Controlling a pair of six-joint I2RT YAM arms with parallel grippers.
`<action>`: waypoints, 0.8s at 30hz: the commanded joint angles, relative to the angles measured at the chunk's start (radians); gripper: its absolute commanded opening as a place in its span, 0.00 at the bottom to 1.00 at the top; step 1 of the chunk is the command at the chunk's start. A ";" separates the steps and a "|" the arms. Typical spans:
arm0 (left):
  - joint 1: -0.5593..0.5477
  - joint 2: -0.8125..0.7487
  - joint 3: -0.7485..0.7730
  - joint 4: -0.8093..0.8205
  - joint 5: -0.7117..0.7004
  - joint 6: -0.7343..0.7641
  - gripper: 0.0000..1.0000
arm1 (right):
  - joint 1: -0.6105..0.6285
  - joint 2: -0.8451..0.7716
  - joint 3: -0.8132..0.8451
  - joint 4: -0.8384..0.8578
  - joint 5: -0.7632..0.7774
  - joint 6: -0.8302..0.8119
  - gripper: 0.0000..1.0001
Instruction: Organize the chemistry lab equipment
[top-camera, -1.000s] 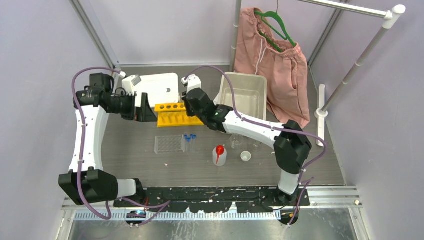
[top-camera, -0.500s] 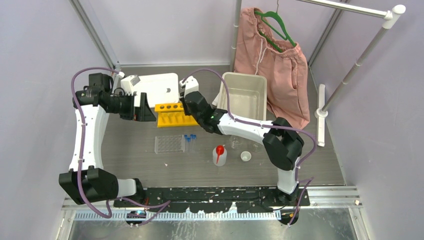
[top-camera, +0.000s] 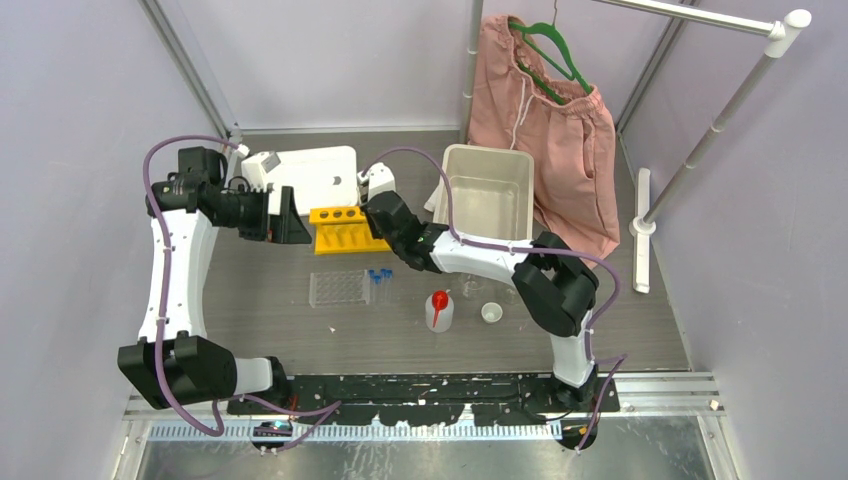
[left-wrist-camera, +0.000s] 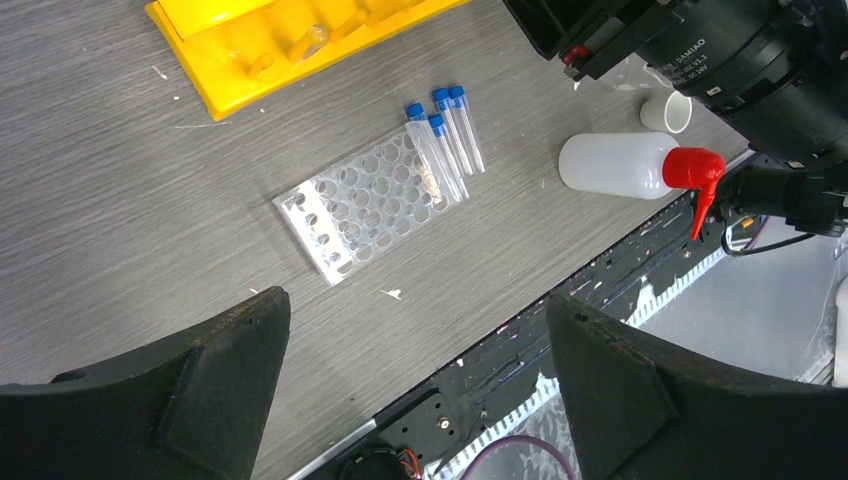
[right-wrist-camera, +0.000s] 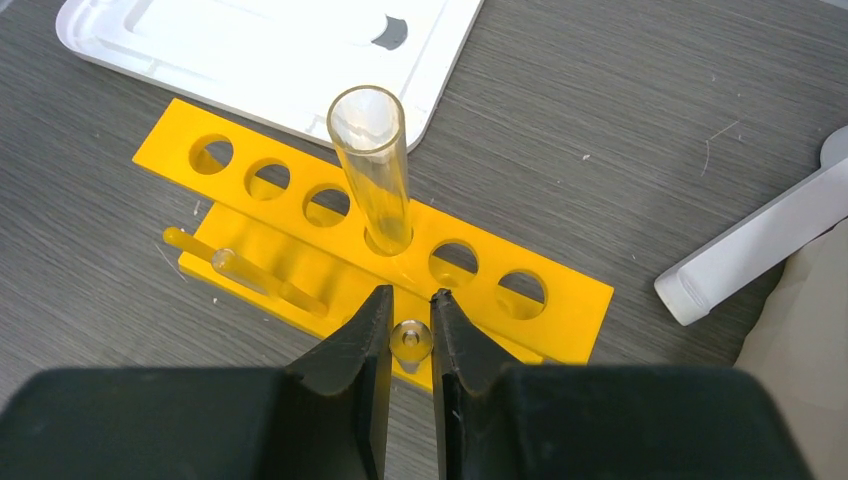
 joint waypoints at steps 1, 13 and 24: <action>0.007 -0.021 0.001 0.015 0.002 0.004 1.00 | -0.001 -0.008 0.011 0.062 0.022 -0.007 0.01; 0.006 -0.016 -0.003 0.019 -0.001 0.013 1.00 | -0.001 0.010 -0.002 0.057 0.025 -0.010 0.01; 0.006 -0.022 -0.006 0.018 -0.008 0.015 1.00 | 0.000 0.022 -0.010 0.050 0.018 0.002 0.06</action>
